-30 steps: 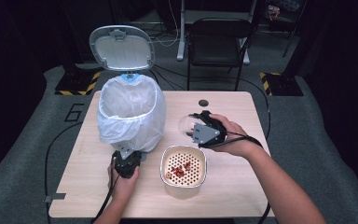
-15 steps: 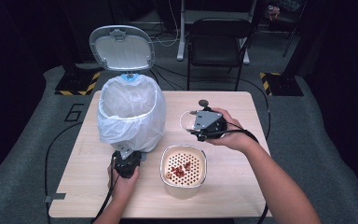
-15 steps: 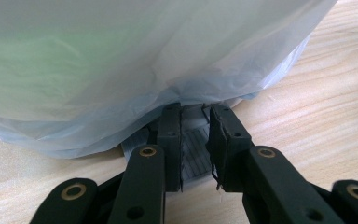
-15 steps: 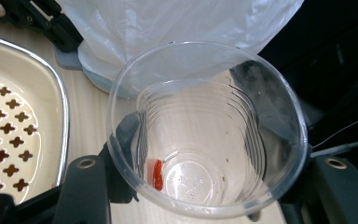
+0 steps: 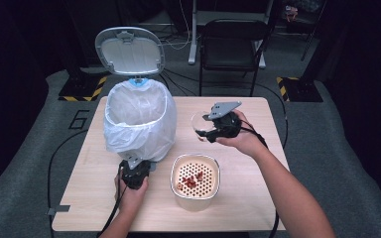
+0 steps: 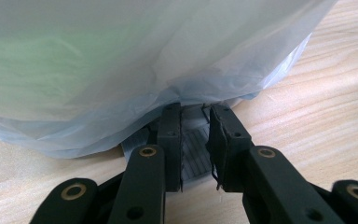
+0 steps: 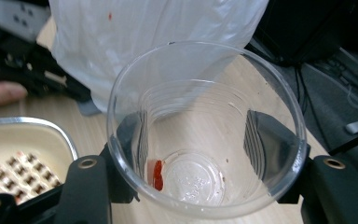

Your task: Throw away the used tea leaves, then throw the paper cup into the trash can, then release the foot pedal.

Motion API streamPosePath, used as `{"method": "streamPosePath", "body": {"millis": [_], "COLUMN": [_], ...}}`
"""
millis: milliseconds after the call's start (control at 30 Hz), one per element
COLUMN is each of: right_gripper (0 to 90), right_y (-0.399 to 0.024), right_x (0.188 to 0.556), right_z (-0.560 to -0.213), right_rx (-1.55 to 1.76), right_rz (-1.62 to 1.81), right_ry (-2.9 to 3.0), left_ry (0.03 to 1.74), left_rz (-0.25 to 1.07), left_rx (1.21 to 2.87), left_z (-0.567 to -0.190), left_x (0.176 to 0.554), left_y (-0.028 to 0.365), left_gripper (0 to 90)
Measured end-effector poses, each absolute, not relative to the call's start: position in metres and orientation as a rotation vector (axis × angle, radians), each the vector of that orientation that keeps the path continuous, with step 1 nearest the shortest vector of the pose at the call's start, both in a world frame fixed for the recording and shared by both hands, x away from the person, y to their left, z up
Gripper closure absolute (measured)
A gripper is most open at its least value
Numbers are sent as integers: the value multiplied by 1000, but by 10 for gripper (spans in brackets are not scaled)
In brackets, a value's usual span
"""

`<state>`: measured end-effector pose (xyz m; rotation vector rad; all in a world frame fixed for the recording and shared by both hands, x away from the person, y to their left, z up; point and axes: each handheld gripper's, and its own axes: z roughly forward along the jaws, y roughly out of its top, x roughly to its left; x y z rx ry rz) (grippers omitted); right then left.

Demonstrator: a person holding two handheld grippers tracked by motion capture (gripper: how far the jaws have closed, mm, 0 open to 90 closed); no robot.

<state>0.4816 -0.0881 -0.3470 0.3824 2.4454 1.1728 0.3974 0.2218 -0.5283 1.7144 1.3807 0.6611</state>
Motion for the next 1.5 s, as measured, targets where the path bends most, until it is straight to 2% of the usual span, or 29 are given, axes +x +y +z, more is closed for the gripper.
{"method": "streamPosePath", "body": {"millis": [667, 767, 1500], "right_gripper": [404, 404, 398], "right_y": [-69, -62, -32], "right_x": [479, 482, 504], "right_z": [-284, -272, -227], "right_rx": [619, 623, 716], "right_rz": [1266, 1251, 1294], "right_ry": [2505, 2499, 2459], "left_ry": [1383, 1362, 1375], "left_rz": [662, 678, 670], "left_rx": [1706, 1753, 1721], "left_z": [-529, -527, -528], "left_x": [397, 398, 397], "left_y": [222, 225, 223], "left_gripper": [749, 748, 748]}}
